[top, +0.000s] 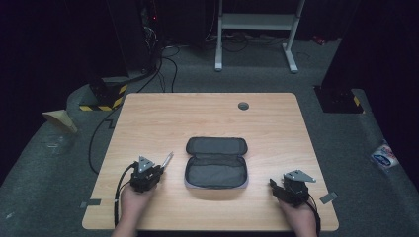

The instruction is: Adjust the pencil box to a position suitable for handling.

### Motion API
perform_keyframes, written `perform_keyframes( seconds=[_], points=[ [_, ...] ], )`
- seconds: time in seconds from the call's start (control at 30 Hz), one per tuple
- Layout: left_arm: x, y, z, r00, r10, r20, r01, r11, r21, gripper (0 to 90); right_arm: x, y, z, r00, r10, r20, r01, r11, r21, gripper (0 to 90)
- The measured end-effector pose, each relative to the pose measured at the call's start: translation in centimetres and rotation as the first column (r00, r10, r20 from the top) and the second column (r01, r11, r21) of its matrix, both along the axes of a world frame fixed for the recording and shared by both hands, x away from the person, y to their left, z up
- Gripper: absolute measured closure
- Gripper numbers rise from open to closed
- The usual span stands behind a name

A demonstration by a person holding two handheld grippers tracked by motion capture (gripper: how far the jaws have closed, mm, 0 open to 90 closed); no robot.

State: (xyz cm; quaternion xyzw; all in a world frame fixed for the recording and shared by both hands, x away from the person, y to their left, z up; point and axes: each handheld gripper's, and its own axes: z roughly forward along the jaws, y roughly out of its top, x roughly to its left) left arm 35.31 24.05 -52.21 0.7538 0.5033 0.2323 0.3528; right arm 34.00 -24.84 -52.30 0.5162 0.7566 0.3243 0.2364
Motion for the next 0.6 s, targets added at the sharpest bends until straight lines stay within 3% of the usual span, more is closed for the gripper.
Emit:
perform_keyframes(
  seconds=[0.6],
  points=[
    [-1.0,0.5,1.3,0.9948,-0.012,0.101,0.018,0.9982,-0.058,79.1,0.0,0.0,0.0,1.0,0.001,-0.002,-0.001,1.0,0.002,41.0]
  ],
)
